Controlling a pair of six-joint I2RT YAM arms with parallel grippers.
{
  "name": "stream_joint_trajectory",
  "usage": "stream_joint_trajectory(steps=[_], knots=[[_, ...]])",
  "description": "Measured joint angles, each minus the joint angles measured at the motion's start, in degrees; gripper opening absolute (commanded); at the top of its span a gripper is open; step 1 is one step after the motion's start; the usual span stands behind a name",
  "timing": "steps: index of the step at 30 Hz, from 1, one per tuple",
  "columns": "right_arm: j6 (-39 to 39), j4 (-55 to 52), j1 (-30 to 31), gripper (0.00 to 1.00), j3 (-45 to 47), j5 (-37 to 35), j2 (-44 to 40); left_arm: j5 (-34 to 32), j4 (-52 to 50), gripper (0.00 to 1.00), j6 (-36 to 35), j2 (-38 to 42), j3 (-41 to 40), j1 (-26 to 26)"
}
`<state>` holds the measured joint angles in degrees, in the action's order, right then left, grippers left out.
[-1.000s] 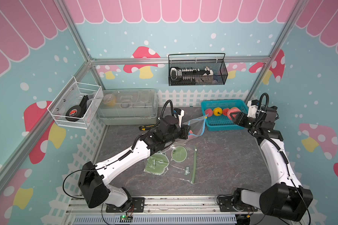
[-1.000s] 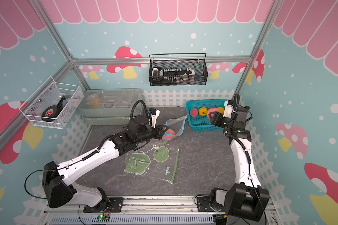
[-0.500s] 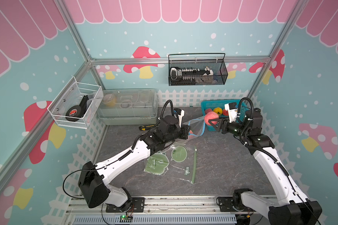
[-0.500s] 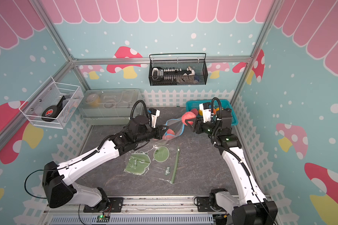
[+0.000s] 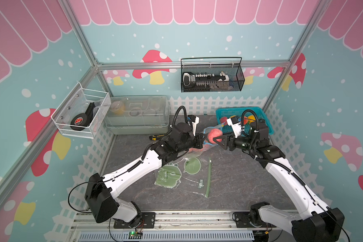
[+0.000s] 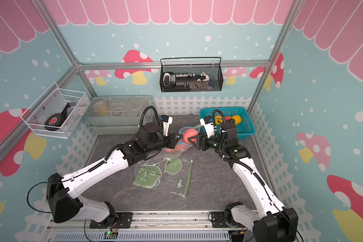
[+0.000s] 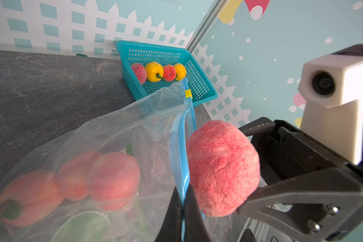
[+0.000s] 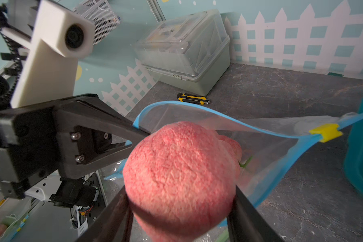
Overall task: Place the peach in a zip-top bag and seal the zipper
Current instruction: Place the peach in the zipper food storage bag.
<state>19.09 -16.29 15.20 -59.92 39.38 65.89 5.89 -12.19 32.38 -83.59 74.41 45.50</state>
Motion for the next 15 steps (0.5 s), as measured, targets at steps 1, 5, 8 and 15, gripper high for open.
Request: stream_joint_trajectory(steps=[1, 5, 8, 15], knots=[[-0.1, 0.0, 0.3, 0.62, 0.0, -0.3, 0.4, 0.1, 0.0, 0.0, 0.0, 0.0, 0.0, 0.0], [-0.6, -0.2, 1.2, 0.64, 0.0, -2.1, 1.8, 1.1, 0.0, 0.0, -0.1, 0.0, 0.0, 0.0], [-1.0, -0.6, 1.8, 0.68, 0.0, -3.5, 2.6, 2.1, 0.0, 0.0, -0.1, 0.0, 0.0, 0.0], [-2.3, -2.3, 3.0, 0.8, 0.0, -5.9, 3.4, 3.8, 0.3, 0.0, 0.0, -0.1, 0.0, 0.0]])
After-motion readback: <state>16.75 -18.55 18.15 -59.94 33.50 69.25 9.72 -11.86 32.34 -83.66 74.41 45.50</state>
